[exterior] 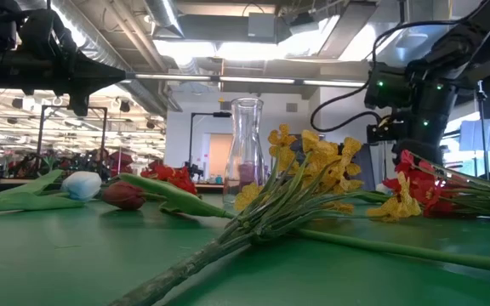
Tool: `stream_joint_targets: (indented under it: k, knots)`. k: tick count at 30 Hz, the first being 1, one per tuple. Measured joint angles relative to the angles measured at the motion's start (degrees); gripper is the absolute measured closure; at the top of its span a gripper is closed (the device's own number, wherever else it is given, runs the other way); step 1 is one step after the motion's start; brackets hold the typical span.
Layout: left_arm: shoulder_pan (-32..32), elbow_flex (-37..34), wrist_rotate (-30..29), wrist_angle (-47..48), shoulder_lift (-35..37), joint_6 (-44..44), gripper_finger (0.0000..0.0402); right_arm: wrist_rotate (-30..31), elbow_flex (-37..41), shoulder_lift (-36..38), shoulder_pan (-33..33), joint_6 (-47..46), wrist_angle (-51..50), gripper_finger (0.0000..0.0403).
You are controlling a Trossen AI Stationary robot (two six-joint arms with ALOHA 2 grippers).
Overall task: Sort flowers into vase by color
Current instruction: Put the top red tulip into the purple vase
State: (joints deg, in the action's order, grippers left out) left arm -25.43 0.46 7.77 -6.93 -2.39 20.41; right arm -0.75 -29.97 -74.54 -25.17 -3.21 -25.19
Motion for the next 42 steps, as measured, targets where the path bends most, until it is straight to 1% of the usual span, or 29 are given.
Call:
stream_joint_targets:
  k: [2,8,13,14,18,20,24,26,29,36,42]
  knots:
    - [0.00,-0.01,-0.02,-0.01,0.02,-0.01,0.0401,-0.35,-1.64,-0.20,0.00,0.01,-0.93,0.0396]
    - [0.00,0.00,-0.01,-0.01,0.02,-0.01,0.0401,0.17,-9.65,-0.09,0.02,0.71,-2.54,0.0399]
    - [0.02,-0.01,0.00,-0.01,0.02,-0.01,0.0401,-0.34,-17.14,-0.03,0.02,2.88,0.10,0.0400]
    - [0.01,-0.01,0.00,-0.01,0.02,0.00,0.0401,-1.64,-17.92,0.01,0.02,3.93,3.03,0.0400]
    - [0.02,0.01,0.00,-0.01,0.00,-0.01,0.0401,-12.43,-17.93,0.66,-0.10,5.81,19.81,0.0401]
    - [0.02,0.01,-0.02,-0.01,0.02,-0.01,0.0401,-15.28,-17.85,0.65,0.07,6.95,27.78,0.0401]
    - [0.02,-0.01,0.00,-0.01,0.00,-0.01,0.0401,-19.05,-17.93,-0.62,0.65,7.75,48.83,0.0401]
    - [0.00,0.00,-0.02,0.00,0.01,-0.01,0.0401,-19.20,-17.93,-1.99,0.78,7.82,57.29,0.0401]
    - [0.00,-0.01,-0.01,0.00,0.02,-0.01,0.0401,-19.35,-17.93,-5.03,0.79,7.92,67.10,0.0402]
    - [0.00,-0.01,-0.02,0.01,0.02,-0.01,0.0401,-18.85,-17.93,-16.30,0.48,7.77,87.29,0.0402]
    - [0.00,0.01,-0.02,0.00,0.01,-0.01,0.0401,-16.27,-17.96,-25.00,-2.12,5.95,100.68,0.0403]
